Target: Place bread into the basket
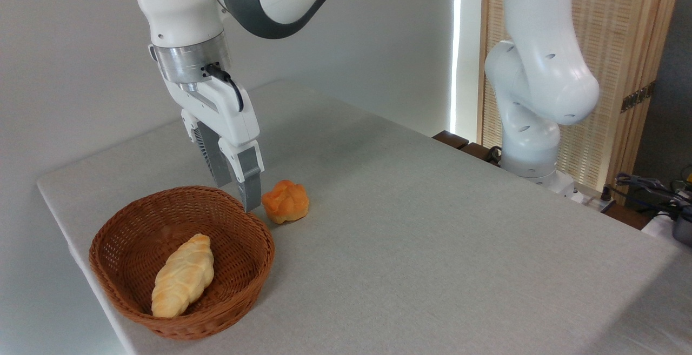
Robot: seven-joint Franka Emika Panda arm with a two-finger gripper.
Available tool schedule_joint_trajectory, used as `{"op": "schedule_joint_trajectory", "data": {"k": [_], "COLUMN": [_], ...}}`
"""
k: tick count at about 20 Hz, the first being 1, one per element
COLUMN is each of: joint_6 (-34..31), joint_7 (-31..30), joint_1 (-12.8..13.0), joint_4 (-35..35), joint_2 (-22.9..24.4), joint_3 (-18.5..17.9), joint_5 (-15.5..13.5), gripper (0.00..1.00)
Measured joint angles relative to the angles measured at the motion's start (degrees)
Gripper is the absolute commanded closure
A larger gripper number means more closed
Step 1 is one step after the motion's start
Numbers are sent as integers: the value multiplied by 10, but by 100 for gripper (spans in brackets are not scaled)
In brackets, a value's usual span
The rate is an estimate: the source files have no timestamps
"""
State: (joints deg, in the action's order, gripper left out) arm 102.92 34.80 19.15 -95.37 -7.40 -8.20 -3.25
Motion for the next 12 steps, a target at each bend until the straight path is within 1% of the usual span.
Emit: {"op": "schedule_joint_trajectory", "data": {"k": [6, 12], "joint_6": [1, 1], "joint_7": [0, 0], "joint_1": [0, -5], "joint_4": [-3, -15], "joint_2": [8, 53], "joint_3": [0, -7], "joint_5": [0, 0], "gripper": [0, 0]}}
